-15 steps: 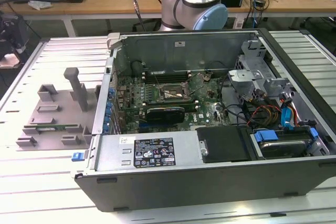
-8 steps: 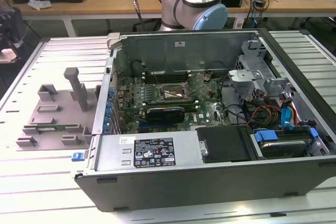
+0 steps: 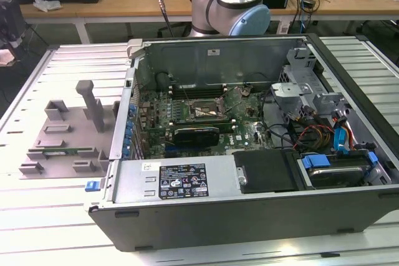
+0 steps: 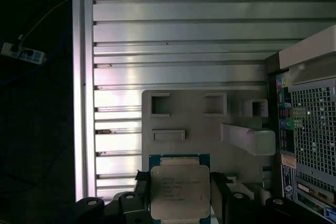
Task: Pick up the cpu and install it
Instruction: 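Pick up the cpu and move it towards the insertion slot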
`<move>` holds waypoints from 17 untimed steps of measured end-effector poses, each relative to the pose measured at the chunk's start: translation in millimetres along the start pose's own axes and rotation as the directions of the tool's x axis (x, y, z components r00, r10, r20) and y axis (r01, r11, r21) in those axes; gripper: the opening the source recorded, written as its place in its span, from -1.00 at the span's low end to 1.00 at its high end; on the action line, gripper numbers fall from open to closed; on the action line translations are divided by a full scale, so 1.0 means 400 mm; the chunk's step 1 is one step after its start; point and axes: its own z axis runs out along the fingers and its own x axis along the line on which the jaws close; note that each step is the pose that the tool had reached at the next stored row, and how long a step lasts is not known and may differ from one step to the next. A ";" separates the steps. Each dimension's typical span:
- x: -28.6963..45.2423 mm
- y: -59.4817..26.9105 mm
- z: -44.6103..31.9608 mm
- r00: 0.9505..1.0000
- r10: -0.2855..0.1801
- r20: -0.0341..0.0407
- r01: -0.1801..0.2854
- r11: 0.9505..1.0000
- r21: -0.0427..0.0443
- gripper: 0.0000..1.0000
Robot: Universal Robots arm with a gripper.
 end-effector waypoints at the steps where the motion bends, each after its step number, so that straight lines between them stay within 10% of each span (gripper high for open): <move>1: 0.000 0.000 -0.001 1.000 0.000 0.000 0.000 1.000 0.000 0.09; 17: -0.085 0.003 0.003 1.000 0.000 0.000 0.000 1.000 0.000 0.09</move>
